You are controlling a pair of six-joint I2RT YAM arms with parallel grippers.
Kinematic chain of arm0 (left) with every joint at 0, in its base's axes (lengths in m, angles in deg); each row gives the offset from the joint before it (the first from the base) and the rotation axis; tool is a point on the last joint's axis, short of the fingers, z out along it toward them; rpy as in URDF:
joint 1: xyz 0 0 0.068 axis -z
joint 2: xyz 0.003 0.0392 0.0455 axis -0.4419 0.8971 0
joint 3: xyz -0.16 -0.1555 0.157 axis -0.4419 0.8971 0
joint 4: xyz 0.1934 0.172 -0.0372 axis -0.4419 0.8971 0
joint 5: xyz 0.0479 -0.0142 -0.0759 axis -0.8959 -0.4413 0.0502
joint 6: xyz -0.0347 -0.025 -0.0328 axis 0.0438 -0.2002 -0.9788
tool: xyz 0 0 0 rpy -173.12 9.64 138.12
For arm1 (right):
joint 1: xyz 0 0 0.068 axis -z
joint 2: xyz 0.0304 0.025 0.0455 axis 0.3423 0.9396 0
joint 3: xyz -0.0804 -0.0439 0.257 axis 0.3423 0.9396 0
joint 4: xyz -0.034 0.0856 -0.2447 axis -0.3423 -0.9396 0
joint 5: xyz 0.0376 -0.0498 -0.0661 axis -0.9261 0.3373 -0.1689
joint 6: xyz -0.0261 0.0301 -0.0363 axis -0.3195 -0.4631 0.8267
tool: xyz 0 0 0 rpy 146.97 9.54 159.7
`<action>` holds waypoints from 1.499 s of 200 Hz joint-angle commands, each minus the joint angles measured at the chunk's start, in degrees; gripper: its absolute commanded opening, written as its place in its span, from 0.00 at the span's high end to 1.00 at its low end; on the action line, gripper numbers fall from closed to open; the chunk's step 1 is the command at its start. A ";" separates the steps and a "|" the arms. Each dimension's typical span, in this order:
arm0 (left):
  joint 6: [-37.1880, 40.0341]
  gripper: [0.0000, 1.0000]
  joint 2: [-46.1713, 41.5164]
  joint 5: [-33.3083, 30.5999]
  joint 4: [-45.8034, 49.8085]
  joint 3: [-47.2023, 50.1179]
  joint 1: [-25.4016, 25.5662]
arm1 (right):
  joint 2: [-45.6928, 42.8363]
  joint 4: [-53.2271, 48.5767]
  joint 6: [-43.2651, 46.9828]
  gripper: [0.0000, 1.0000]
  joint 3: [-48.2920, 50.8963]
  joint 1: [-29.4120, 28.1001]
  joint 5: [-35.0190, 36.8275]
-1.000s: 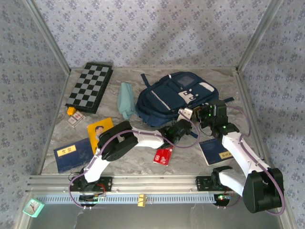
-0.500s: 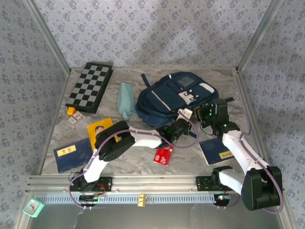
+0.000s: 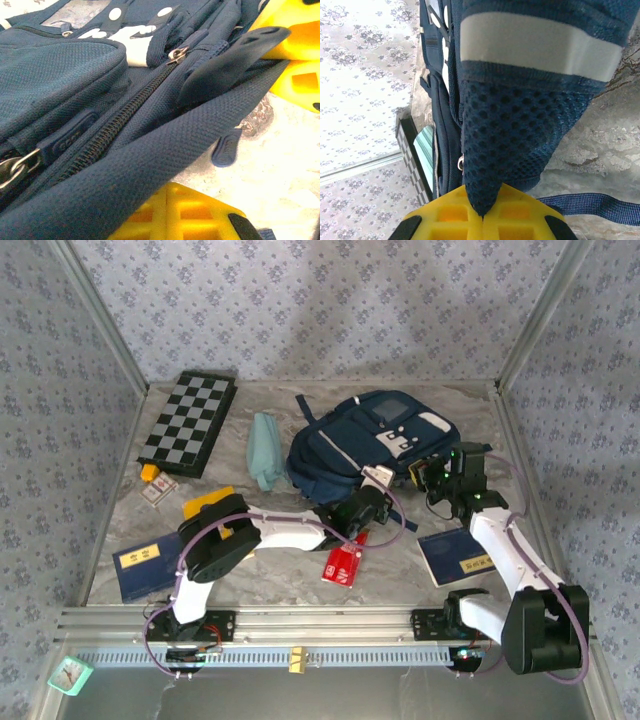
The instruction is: Pack the student bag
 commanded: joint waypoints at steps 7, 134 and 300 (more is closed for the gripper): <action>1.24 0.98 -0.61 1.64 0.59 -2.33 -0.17 | -0.71 1.35 0.19 1.00 -2.14 -1.20 -1.50; -2.86 0.56 9.82 -13.68 -4.92 -11.80 0.27 | -3.70 1.13 -3.80 1.00 -0.74 -4.58 1.12; -1.22 1.00 1.17 -3.67 -3.86 -4.67 -2.50 | -4.68 -0.35 -1.42 1.00 0.71 -0.95 0.98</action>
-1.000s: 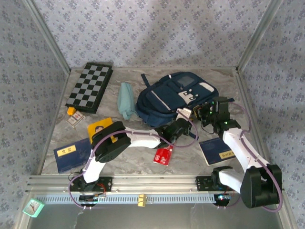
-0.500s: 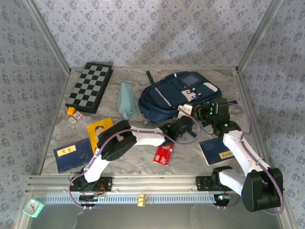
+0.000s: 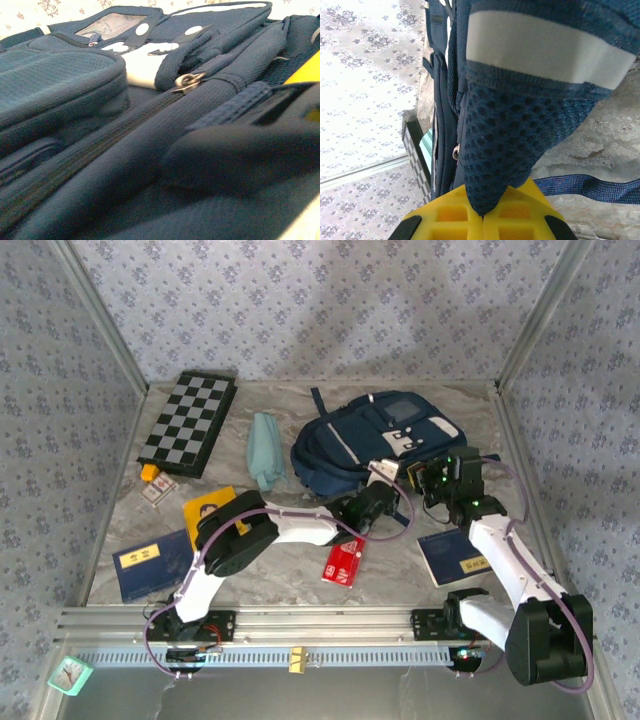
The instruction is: Pack the student bag
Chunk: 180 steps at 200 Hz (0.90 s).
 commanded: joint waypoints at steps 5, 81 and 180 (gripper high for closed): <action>-0.75 1.00 -5.42 0.08 -0.60 1.80 -1.75 | -1.58 -1.23 2.20 1.00 -1.38 1.44 -2.05; -1.25 1.00 -7.51 5.96 2.80 3.50 -2.14 | -1.23 -0.27 1.82 1.00 -1.29 2.91 -4.22; -0.10 0.64 1.32 -0.58 -5.60 -1.67 0.70 | -2.52 -0.88 -0.37 1.00 -3.15 -1.03 -1.85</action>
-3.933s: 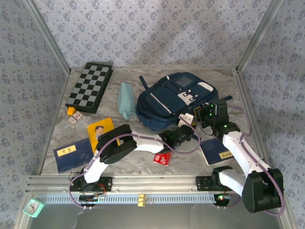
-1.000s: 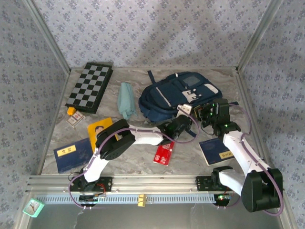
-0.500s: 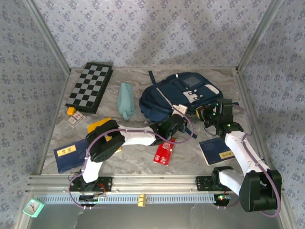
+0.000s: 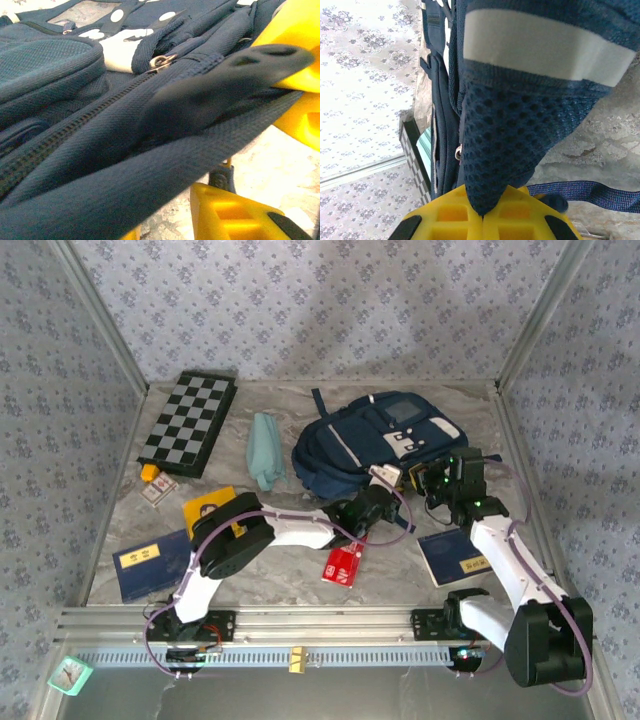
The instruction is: Pack the student bag
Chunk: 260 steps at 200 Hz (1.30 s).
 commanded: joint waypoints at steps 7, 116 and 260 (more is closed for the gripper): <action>0.09 0.62 2.33 -4.85 -4.77 -3.64 -0.45 | -1.86 0.41 -1.00 1.00 -2.98 -1.51 -1.20; 4.33 0.96 5.96 -9.66 -9.50 -10.10 -1.31 | -1.89 2.29 -2.77 1.00 0.32 -3.99 -0.39; 1.50 1.00 -6.99 -7.64 -0.80 3.13 -2.65 | -1.12 0.41 1.94 1.00 -1.18 6.12 -5.49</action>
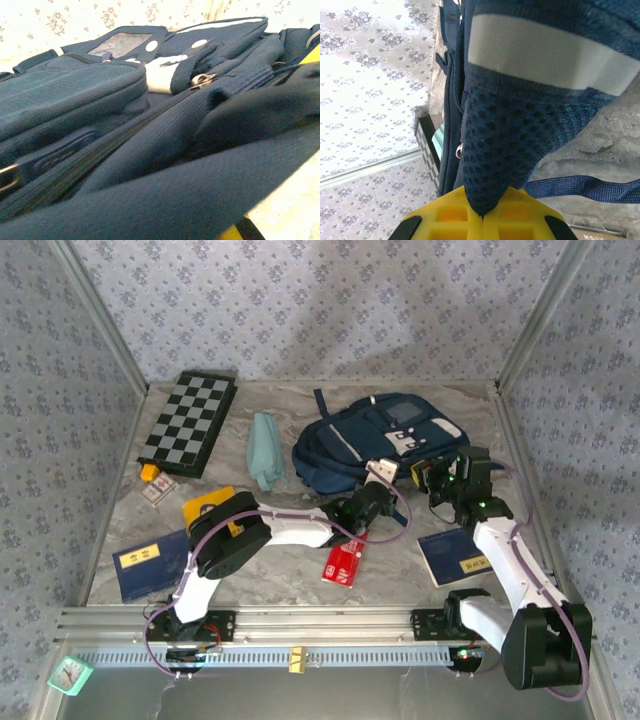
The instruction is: Pack the student bag
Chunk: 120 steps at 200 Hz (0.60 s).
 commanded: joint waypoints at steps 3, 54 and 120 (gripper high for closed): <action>-1.80 1.00 -5.14 -2.66 0.60 2.22 -2.05 | 0.06 -0.68 2.68 1.00 -1.33 2.83 -1.09; -4.39 1.00 -11.21 1.34 7.64 7.09 -2.66 | 4.02 -0.55 6.72 1.00 -3.88 8.25 -6.15; -6.71 1.00 -18.14 9.85 15.64 12.33 -2.85 | 14.87 -1.79 14.27 1.00 -12.03 13.78 -11.75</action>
